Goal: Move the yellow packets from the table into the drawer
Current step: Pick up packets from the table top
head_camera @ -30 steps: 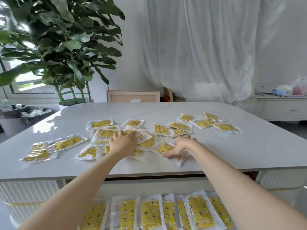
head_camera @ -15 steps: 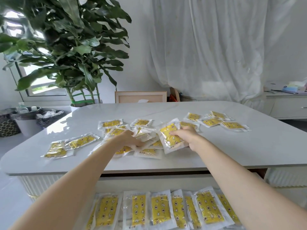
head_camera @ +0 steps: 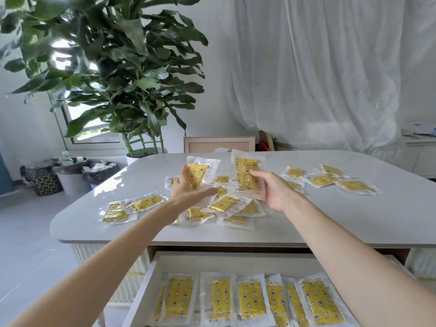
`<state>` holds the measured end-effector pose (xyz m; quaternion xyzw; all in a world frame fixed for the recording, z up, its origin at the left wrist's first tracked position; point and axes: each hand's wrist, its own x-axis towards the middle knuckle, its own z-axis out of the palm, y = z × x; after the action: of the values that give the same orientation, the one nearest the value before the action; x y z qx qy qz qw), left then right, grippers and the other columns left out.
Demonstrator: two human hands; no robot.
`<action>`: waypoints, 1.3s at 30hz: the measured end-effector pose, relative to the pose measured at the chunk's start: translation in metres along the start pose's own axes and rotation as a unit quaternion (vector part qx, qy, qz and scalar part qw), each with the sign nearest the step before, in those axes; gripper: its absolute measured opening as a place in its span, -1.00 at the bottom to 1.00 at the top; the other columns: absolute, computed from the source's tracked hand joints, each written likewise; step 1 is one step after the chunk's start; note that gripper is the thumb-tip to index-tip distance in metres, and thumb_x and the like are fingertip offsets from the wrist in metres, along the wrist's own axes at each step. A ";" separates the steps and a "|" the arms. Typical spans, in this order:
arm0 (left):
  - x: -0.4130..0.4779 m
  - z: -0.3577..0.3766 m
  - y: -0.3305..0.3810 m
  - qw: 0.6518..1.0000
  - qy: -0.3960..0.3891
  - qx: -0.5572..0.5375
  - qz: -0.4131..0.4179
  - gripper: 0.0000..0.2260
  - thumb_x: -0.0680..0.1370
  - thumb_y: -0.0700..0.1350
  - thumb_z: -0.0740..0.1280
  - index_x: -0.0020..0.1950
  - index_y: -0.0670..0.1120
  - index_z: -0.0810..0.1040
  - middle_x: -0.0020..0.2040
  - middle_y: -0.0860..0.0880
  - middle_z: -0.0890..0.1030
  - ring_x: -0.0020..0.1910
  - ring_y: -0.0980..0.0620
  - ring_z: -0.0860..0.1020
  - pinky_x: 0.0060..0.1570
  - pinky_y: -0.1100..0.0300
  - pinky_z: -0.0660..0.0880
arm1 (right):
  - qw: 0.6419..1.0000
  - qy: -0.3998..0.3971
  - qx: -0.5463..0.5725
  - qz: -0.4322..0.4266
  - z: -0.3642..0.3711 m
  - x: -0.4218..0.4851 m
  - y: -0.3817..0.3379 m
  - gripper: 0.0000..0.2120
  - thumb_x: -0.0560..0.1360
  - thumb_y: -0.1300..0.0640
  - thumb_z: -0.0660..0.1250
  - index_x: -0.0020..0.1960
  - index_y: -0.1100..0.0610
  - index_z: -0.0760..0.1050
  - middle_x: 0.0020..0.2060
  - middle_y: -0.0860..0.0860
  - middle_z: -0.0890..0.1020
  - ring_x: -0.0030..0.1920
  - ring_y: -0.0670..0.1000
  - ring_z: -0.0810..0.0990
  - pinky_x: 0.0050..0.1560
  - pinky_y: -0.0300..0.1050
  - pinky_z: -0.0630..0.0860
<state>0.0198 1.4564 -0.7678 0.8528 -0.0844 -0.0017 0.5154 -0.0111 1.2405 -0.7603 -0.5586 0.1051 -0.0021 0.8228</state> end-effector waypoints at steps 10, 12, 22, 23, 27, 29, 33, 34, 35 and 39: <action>-0.022 -0.025 -0.019 0.984 0.022 -0.171 -0.040 -0.88 0.64 -0.17 0.14 0.11 -0.17 0.41 0.02 -0.16 0.57 -0.01 -0.13 0.58 0.23 -0.03 0.45 | 0.993 -0.100 -0.058 -0.019 0.038 -0.016 0.001 -0.69 0.44 0.22 0.42 0.17 0.24 0.52 0.10 0.18 0.63 -0.04 0.14 0.66 -0.04 0.09 0.61; -0.022 -0.031 -0.023 0.978 0.059 -0.189 -0.066 -0.92 0.63 -0.15 0.18 0.02 -0.14 0.41 0.07 -0.19 0.58 0.06 -0.17 0.60 0.16 -0.03 0.47 | 0.994 -0.102 -0.031 -0.031 0.045 -0.017 0.001 -0.70 0.40 0.20 0.45 0.11 0.22 0.54 0.06 0.17 0.66 0.05 0.15 0.63 0.17 0.09 0.55; -0.043 -0.030 -0.018 0.964 -0.039 -0.261 -0.016 -0.93 0.54 -0.14 0.35 0.01 -0.04 0.57 0.05 -0.10 0.66 0.05 -0.07 0.62 0.14 0.02 0.54 | 0.990 -0.025 -0.132 -0.050 0.066 -0.017 0.027 -0.88 0.40 0.18 0.48 -0.11 0.13 0.56 -0.09 0.11 0.68 -0.07 0.13 0.64 0.19 0.26 0.46; -0.043 -0.029 -0.018 0.967 -0.044 -0.252 -0.019 -0.92 0.54 -0.13 0.35 0.02 -0.04 0.58 0.06 -0.08 0.66 0.08 -0.07 0.61 0.17 0.01 0.53 | 0.989 -0.031 -0.134 -0.051 0.064 -0.016 0.027 -0.89 0.42 0.18 0.46 -0.12 0.11 0.54 -0.09 0.08 0.66 -0.05 0.10 0.62 0.19 0.22 0.45; -0.040 -0.028 -0.023 0.971 -0.074 -0.225 -0.019 -0.80 0.57 -0.10 0.31 0.17 -0.08 0.58 0.05 -0.06 0.66 0.04 -0.03 0.60 0.19 0.07 0.50 | 0.989 -0.059 -0.128 -0.049 0.063 -0.014 0.034 -0.88 0.47 0.17 0.41 -0.14 0.06 0.47 -0.02 0.06 0.63 0.04 0.07 0.57 0.01 -0.04 0.45; -0.037 -0.028 -0.025 0.977 -0.072 -0.201 -0.006 -0.78 0.59 -0.10 0.28 0.21 -0.06 0.56 0.06 -0.04 0.66 0.03 0.00 0.62 0.13 0.14 0.52 | 0.991 -0.056 -0.108 -0.050 0.063 -0.012 0.038 -0.89 0.48 0.21 0.40 -0.08 0.09 0.48 0.03 0.11 0.63 0.05 0.10 0.58 0.02 0.01 0.52; -0.022 -0.042 -0.042 0.996 0.056 -0.045 0.052 -0.77 0.63 -0.14 0.17 0.17 0.04 0.57 0.06 0.06 0.64 0.03 0.01 0.59 -0.03 0.16 0.53 | 0.994 0.019 -0.089 -0.062 0.060 -0.007 0.041 -0.89 0.48 0.25 0.40 -0.04 0.13 0.49 0.02 0.13 0.64 0.04 0.13 0.61 0.11 0.16 0.55; -0.016 -0.048 -0.050 0.993 0.091 0.028 0.063 -0.76 0.63 -0.16 0.16 0.20 0.02 0.56 0.11 0.04 0.62 0.07 0.00 0.58 0.01 0.10 0.53 | 0.994 0.030 -0.085 -0.058 0.058 -0.005 0.042 -0.90 0.48 0.25 0.40 -0.06 0.14 0.49 0.01 0.14 0.65 0.04 0.14 0.62 0.12 0.18 0.55; -0.011 -0.055 -0.059 0.985 0.116 0.108 0.064 -0.74 0.62 -0.15 0.16 0.25 0.01 0.53 0.19 0.01 0.58 0.15 -0.03 0.54 0.09 0.07 0.50 | 0.995 0.037 -0.079 -0.052 0.056 -0.003 0.042 -0.90 0.48 0.26 0.39 -0.05 0.16 0.49 -0.01 0.15 0.65 0.02 0.15 0.62 0.10 0.19 0.55; 0.000 -0.082 -0.096 0.943 0.168 0.284 -0.049 -0.62 0.62 -0.06 0.14 0.45 0.02 0.31 0.44 -0.13 0.32 0.42 -0.19 0.23 0.35 -0.06 0.26 | 0.995 0.034 -0.078 -0.042 0.055 0.003 0.046 -0.92 0.49 0.29 0.37 -0.09 0.17 0.48 -0.10 0.15 0.64 -0.07 0.14 0.62 0.03 0.17 0.56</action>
<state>0.0408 1.5726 -0.8139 0.9547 0.0481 0.1403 0.2579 -0.0034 1.3077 -0.7839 -0.6243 0.1096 -0.0478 0.7719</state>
